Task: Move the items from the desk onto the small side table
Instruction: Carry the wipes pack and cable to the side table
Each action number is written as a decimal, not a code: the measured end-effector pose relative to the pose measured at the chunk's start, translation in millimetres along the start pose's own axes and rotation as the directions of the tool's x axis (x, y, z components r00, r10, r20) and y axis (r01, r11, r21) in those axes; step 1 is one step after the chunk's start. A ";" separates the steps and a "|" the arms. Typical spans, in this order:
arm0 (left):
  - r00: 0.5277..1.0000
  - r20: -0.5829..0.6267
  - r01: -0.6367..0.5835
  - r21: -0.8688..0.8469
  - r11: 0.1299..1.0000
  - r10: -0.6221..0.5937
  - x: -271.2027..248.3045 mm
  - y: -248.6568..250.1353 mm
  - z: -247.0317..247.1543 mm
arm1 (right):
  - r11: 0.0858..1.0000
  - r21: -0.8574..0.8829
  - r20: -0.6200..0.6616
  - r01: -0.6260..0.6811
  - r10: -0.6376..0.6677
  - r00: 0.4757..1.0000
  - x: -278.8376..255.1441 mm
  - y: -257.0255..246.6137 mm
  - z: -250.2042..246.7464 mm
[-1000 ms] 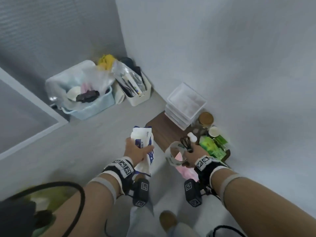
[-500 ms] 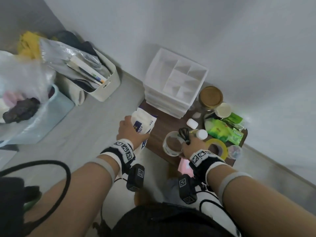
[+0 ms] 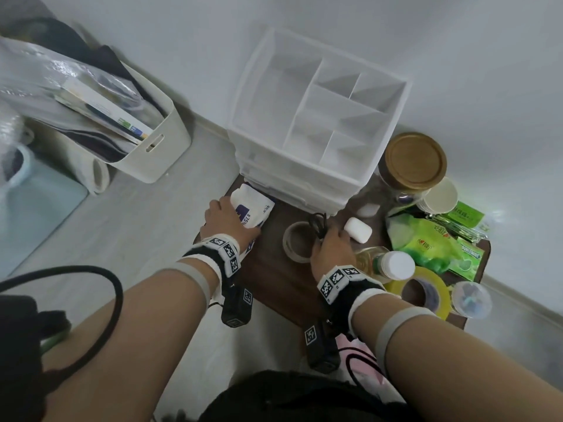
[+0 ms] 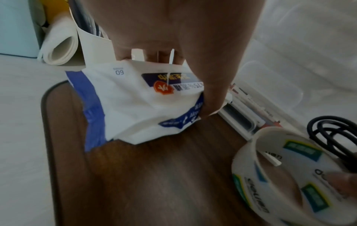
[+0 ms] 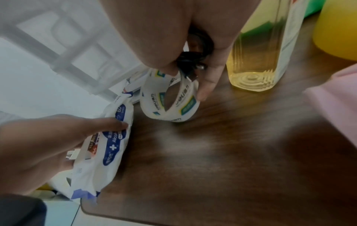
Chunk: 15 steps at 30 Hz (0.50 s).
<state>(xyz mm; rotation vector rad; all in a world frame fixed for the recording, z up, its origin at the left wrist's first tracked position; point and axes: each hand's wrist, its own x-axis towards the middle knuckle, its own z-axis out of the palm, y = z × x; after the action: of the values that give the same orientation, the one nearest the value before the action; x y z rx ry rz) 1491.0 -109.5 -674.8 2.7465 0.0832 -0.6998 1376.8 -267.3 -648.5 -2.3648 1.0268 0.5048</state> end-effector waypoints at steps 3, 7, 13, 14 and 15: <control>0.999 -0.044 0.017 -0.027 1.000 -0.018 4.4 -0.6 8.4 | 1.000 -0.008 -0.033 0.004 -0.004 0.999 9.2 0.1 5.6; 0.999 -0.031 0.011 -0.114 0.993 -0.015 -0.3 -5.5 6.0 | 0.998 -0.048 -0.144 0.047 -0.054 0.988 -7.6 -2.7 -2.1; 1.000 -0.016 0.008 -0.167 0.986 -0.011 -23.8 -30.9 -5.2 | 0.882 -0.223 0.238 0.415 -0.363 0.901 -42.4 -14.3 4.7; 1.000 -0.017 0.010 -0.197 0.980 -0.013 -27.2 -36.3 -6.0 | 0.869 -0.241 0.316 0.432 -0.351 0.881 -45.4 -15.9 9.1; 1.000 -0.025 0.000 -0.223 0.975 -0.006 -28.9 -39.9 -6.7 | 0.871 -0.252 0.362 0.421 -0.318 0.876 -45.1 -16.4 13.3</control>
<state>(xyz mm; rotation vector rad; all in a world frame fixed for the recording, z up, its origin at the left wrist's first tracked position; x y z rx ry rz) 1463.5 -69.0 -666.5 2.5407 0.1616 -0.6154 1358.3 -224.6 -631.0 -2.5690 0.3423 0.9142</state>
